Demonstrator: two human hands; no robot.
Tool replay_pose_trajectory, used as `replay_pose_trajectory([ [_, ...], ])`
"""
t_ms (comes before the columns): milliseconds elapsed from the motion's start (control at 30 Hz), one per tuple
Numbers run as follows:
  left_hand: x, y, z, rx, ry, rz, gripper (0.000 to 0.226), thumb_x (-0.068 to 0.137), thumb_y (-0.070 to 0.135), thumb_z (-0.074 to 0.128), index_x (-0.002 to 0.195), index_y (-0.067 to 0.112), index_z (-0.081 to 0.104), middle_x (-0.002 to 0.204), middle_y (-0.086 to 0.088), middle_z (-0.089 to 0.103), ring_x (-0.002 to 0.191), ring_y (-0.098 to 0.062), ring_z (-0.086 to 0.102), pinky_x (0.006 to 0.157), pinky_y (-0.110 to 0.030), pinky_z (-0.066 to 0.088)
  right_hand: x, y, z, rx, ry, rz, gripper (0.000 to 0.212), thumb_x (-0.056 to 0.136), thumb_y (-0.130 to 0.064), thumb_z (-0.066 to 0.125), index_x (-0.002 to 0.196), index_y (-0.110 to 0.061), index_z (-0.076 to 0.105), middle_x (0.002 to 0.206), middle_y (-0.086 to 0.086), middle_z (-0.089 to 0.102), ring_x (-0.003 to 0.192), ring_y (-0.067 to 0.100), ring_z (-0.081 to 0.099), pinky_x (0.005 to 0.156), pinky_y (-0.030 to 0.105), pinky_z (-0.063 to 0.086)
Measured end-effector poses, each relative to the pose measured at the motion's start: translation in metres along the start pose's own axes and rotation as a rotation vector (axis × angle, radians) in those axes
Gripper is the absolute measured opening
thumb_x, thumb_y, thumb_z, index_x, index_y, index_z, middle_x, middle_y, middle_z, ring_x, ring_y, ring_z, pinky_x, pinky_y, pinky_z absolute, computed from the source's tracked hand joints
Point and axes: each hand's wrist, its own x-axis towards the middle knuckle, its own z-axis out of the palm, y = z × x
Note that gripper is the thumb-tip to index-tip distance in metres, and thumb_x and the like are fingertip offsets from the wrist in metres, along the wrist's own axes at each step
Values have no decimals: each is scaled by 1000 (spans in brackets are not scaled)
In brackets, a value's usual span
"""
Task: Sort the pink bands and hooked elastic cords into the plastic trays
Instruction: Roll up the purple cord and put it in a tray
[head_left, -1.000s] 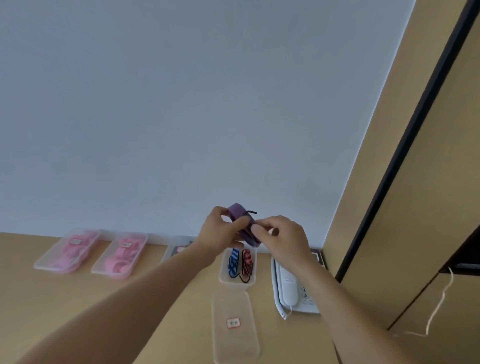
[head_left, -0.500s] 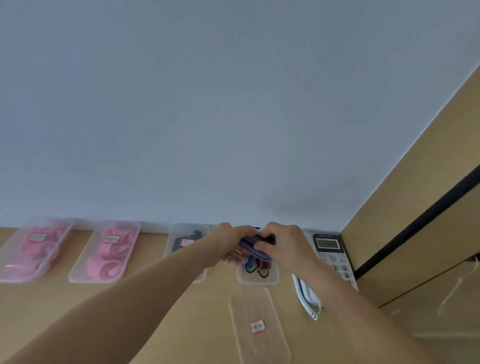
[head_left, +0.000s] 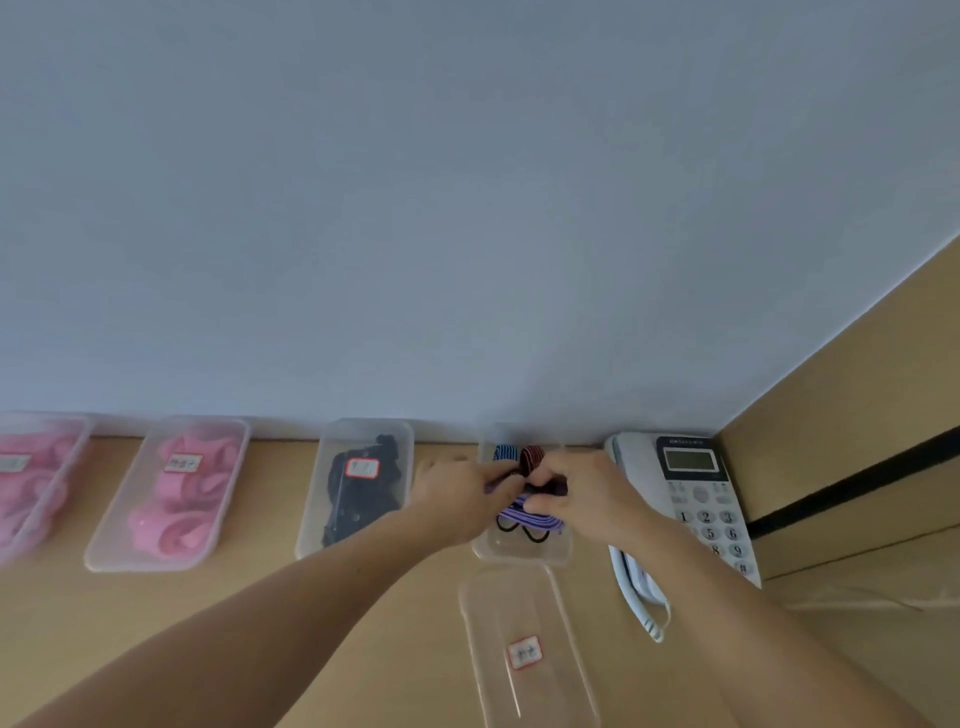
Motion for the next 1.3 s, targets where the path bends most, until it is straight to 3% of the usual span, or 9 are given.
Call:
replay_pose_trajectory([
  [67,3,-4,6,197,20,57,40,100,45,36,136,42,52,126,1,58,128,-22,39,107,-38,32,6,10,-2,-44,-49,-16,20,73,-31,82,89,-32,72,88,-14,71,81,4,65,77,31,55],
  [167,6,-10,8,267,-52,183,49,97,40,32,143,34,47,147,3,43,143,-20,20,117,-36,16,9,19,-1,-90,-108,-41,20,72,-36,81,90,-32,72,88,-17,69,78,1,62,68,15,48],
  [333,10,-19,5,146,-236,277,84,85,30,61,155,14,19,160,-4,22,148,-17,11,115,-19,5,17,13,5,-89,-118,-80,15,73,-33,80,85,-31,71,73,-21,60,71,2,58,62,18,42],
  [433,14,-28,8,295,-269,323,112,74,40,72,157,21,-1,164,2,0,150,-13,-5,121,-28,6,19,15,3,-62,-99,-62,15,73,-32,82,81,-30,69,71,-23,58,67,-3,55,56,12,36],
  [567,18,-32,13,279,-267,301,120,70,54,75,157,22,-1,164,3,-1,150,-13,-1,121,-29,11,14,13,12,-34,-102,-44,18,74,-32,81,77,-34,63,70,-19,58,64,-4,52,54,14,33],
  [933,9,-35,27,379,-113,327,104,77,70,59,155,19,16,165,-1,4,149,-17,5,118,-30,15,5,8,20,-390,-72,-91,21,78,-44,73,92,-29,67,100,0,51,94,22,52,75,31,39],
  [1033,5,-38,26,253,-30,329,78,90,60,51,153,20,27,163,-2,16,151,-17,4,122,-34,11,4,13,21,-357,-81,-73,20,79,-45,71,94,-32,66,98,-4,47,93,21,54,75,31,41],
  [1167,4,-43,15,239,86,387,34,96,37,56,125,21,64,148,-2,47,145,-21,28,117,-34,24,7,15,17,-317,-161,-83,16,80,-39,71,81,-36,56,98,-4,53,85,17,55,71,31,44],
  [1300,4,-41,10,248,115,368,25,94,42,59,106,28,76,132,3,57,129,-19,44,107,-34,33,8,17,16,-314,-128,-71,13,79,-38,73,80,-35,60,90,-11,53,83,12,53,66,29,40],
])
